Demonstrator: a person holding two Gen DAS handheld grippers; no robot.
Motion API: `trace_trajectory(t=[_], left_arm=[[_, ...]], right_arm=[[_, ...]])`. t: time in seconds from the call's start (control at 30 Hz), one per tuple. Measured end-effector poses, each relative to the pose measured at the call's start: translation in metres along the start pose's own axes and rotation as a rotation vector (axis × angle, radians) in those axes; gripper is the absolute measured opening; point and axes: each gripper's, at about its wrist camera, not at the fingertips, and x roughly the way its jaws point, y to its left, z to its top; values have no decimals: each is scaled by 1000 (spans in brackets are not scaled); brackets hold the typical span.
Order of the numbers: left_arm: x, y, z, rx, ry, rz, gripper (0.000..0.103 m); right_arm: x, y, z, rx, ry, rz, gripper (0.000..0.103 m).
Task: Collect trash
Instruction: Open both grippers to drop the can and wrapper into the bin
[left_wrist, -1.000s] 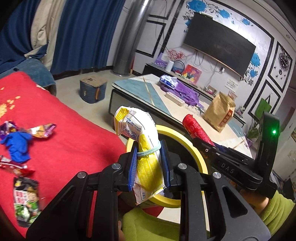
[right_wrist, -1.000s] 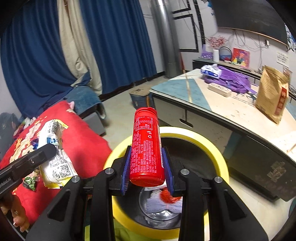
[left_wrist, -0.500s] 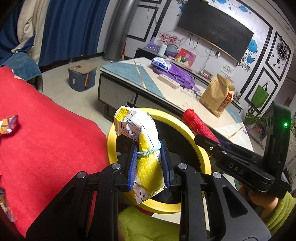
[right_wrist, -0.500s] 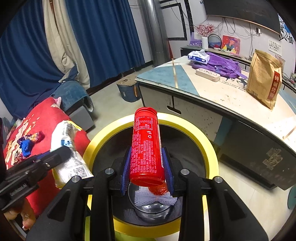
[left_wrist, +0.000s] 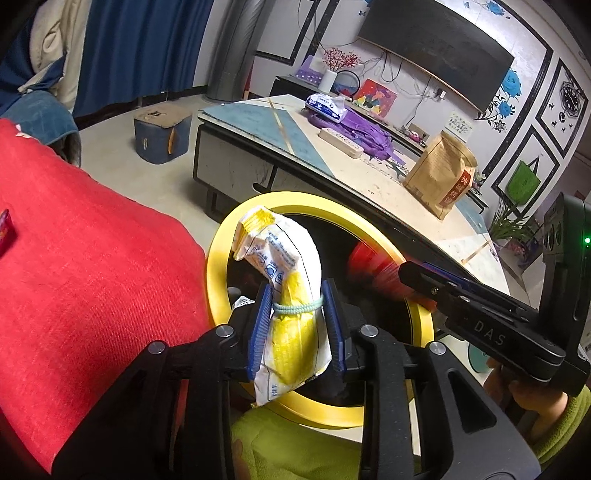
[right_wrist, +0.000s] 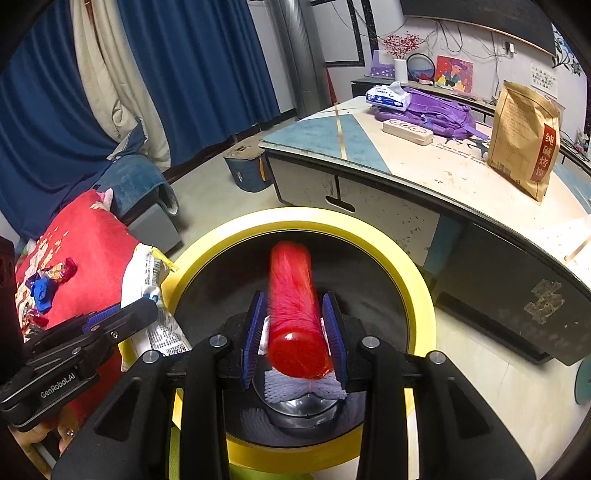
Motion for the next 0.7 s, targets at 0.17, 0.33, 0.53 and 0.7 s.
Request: trace_trajectory(t=[0.17, 0.33, 0.53, 0.7], left_arm=[[-7, 0, 2, -20, -22, -4, 49], [-20, 5, 3, -46, -50, -1, 76], [-48, 7, 7, -66, -116, 41, 92], [-72, 5, 8, -48, -163, 83, 92]], right_arm=[[-2, -6, 1, 24, -10, -22, 46], [-8, -10, 2, 34, -35, -46, 52], [-19, -4, 2, 10, -86, -52, 62], [-32, 7, 2, -15, -133, -36, 65]])
